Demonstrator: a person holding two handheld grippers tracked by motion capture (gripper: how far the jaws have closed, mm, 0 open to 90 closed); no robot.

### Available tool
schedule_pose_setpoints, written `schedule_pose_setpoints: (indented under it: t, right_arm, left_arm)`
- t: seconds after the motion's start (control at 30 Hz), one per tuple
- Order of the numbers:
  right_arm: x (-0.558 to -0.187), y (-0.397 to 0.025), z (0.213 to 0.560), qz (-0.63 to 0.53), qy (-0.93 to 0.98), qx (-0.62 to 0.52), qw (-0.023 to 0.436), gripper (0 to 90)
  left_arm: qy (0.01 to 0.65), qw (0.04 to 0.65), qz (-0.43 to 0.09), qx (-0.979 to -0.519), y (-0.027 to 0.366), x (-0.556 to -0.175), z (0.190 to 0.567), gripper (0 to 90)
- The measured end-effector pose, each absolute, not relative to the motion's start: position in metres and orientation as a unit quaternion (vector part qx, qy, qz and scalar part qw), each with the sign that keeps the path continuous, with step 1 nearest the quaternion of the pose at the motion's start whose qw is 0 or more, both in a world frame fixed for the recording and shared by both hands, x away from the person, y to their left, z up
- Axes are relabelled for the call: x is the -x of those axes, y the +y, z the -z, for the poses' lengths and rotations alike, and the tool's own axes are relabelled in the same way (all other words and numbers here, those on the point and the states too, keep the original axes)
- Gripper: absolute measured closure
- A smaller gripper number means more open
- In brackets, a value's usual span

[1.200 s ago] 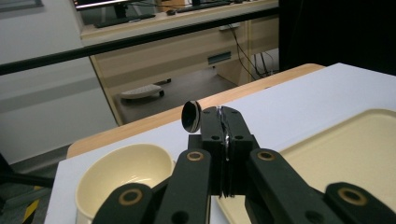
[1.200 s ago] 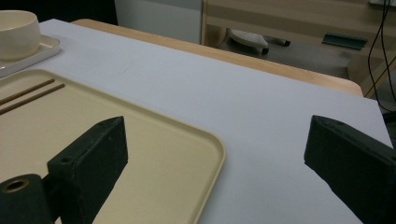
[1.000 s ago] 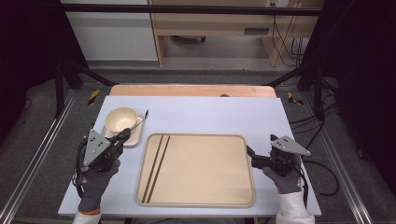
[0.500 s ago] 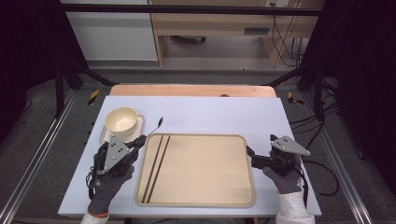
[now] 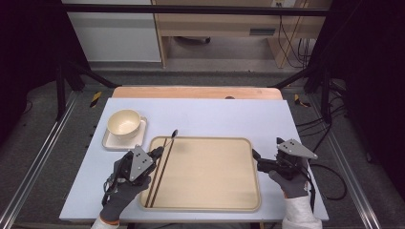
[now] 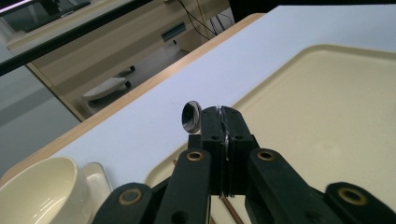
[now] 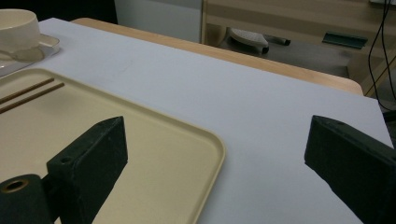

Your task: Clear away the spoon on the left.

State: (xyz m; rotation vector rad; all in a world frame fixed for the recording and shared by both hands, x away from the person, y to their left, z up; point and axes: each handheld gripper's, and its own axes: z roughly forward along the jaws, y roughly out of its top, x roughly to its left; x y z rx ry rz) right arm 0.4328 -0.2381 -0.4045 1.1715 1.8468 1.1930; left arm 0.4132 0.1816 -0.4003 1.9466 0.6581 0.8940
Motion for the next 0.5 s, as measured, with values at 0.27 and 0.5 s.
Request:
schedule_pose_setpoints:
  t: [0.27,0.5]
  right_arm:
    - [-0.433,-0.239,0.404,-0.454,0.702,-0.446,0.320,6.2]
    - [-0.433,-0.239,0.404,-0.454,0.702,-0.445,0.320,6.2]
  left_arm:
    - [0.249,0.418,-0.355,-0.798,0.170,-0.412,0.411,89.1]
    - [0.245,0.408,-0.351,-0.806,0.164,-0.413,0.418,89.1]
